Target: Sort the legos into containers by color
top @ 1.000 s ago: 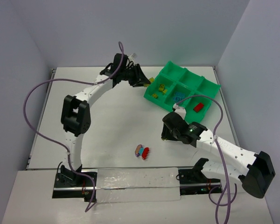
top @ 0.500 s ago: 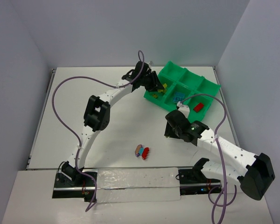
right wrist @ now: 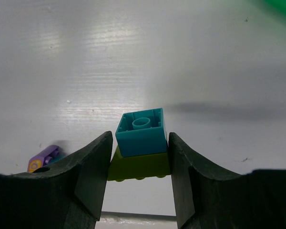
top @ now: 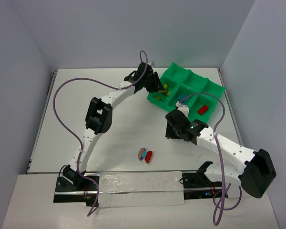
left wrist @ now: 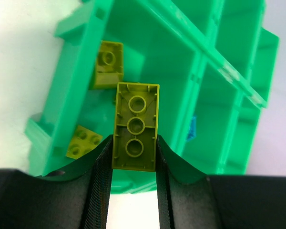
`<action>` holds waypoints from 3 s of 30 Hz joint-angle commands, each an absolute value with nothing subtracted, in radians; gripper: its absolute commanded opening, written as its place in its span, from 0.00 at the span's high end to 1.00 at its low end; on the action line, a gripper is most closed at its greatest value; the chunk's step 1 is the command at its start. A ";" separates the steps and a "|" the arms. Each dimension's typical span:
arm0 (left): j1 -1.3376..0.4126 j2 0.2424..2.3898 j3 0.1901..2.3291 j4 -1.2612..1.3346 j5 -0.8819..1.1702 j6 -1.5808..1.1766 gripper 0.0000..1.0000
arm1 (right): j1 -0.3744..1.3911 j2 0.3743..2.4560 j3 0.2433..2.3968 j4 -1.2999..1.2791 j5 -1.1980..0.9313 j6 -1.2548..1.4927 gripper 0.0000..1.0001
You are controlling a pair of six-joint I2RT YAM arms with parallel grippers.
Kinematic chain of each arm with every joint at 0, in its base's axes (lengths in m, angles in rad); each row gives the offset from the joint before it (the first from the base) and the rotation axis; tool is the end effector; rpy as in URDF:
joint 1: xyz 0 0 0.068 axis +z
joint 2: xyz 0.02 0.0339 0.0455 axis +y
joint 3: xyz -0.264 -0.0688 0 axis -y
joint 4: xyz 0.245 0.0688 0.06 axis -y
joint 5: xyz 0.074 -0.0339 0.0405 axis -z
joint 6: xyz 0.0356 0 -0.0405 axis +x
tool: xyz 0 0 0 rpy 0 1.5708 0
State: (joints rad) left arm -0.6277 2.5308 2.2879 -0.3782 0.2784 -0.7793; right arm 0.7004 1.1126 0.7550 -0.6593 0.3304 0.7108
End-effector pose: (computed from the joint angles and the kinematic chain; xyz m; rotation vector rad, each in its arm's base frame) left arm 0.4609 -0.3465 0.2012 -0.0093 2.3852 -1.0454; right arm 0.1683 0.1268 0.2291 0.1319 2.5081 0.1441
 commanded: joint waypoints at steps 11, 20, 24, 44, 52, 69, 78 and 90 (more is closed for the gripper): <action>-0.634 2.560 2.359 -0.388 0.207 -0.690 1.00 | 0.694 1.112 0.857 -0.665 0.368 0.697 0.85; -0.637 2.537 2.357 -0.398 0.219 -0.689 0.76 | 0.693 1.111 0.852 -0.661 0.352 0.696 0.84; -0.638 2.514 2.340 -0.391 0.222 -0.688 0.67 | 0.695 1.110 0.866 -0.665 0.347 0.692 0.84; -0.634 2.294 2.320 -0.463 0.228 -0.649 0.28 | 0.695 1.029 0.894 -0.733 0.387 0.708 0.83; -0.510 1.855 1.859 -0.434 0.191 -0.638 0.30 | 0.695 1.036 0.901 -0.702 0.365 0.715 0.82; -0.466 1.296 1.003 -0.220 0.353 -0.724 0.25 | 0.697 1.279 0.997 -0.582 0.215 0.790 0.85; -0.525 1.281 0.851 -0.021 0.474 -0.818 0.24 | 0.695 1.375 1.080 -0.549 0.177 0.829 0.85; -0.547 1.227 0.749 0.053 0.412 -0.855 0.21 | 0.658 1.449 1.072 -0.442 0.063 0.874 0.85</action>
State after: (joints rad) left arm -0.5442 1.2871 0.7732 -0.0269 0.4339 -0.8374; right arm 0.6786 1.4314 1.0431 -0.5085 0.1058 0.8470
